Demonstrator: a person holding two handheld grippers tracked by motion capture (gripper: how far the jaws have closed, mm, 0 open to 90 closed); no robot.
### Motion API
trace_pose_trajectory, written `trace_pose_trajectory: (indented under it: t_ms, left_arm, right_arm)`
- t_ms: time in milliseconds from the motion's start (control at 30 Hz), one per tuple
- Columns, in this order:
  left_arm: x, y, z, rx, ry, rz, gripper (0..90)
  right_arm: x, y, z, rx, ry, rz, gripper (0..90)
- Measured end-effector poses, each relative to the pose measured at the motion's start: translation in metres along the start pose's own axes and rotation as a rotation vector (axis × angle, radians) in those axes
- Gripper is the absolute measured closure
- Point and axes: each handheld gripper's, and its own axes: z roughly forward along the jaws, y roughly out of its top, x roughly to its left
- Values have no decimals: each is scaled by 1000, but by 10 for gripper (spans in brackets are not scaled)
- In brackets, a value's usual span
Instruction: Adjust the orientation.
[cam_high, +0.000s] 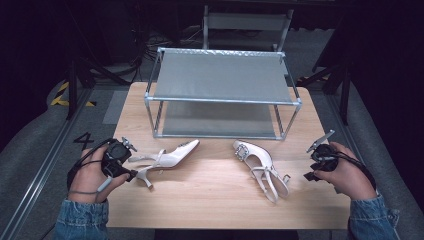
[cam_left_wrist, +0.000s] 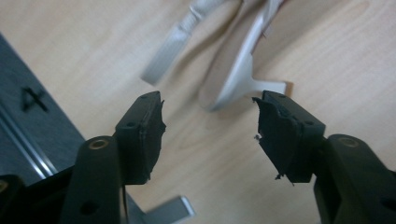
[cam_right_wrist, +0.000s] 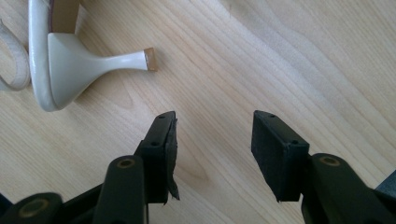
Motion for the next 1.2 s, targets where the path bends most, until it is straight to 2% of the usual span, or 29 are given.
trace_pose_trajectory:
  t_ms: [33,67,100,133,200,267,333,400,467,600,900,1200]
  left_arm:
    - [-1,1,0,-3,-29,10,459]
    - [-2,2,1,17,-58,-1,484]
    - [-2,3,2,39,-69,6,494]
    - [-2,3,3,54,-73,-4,516]
    - [-1,4,3,63,-79,-18,542]
    - [1,6,1,51,-98,-25,567]
    - [0,7,-2,41,-98,-21,592]
    - [-2,9,-4,39,-88,-7,619]
    - [-2,11,-4,35,-78,5,629]
    - [-2,13,-3,34,-94,4,620]
    - [-1,16,1,44,-93,-9,545]
    - [-1,16,1,44,-103,-28,508]
  right_arm:
    - [0,0,0,-7,3,2,528]
    - [1,0,0,-10,3,2,528]
    - [2,0,0,-21,-2,4,534]
    - [3,-1,0,-46,0,15,546]
    - [5,-1,0,-75,-1,1,562]
    - [6,-1,-1,-77,6,10,580]
    - [7,0,-2,-72,-10,-12,620]
    - [6,0,-3,-45,-14,19,650]
    - [5,-1,-3,-35,-34,5,650]
    - [5,-2,-3,-46,-31,4,642]
    - [6,-3,-2,-69,-27,1,595]
    - [7,-4,0,-77,-17,8,583]
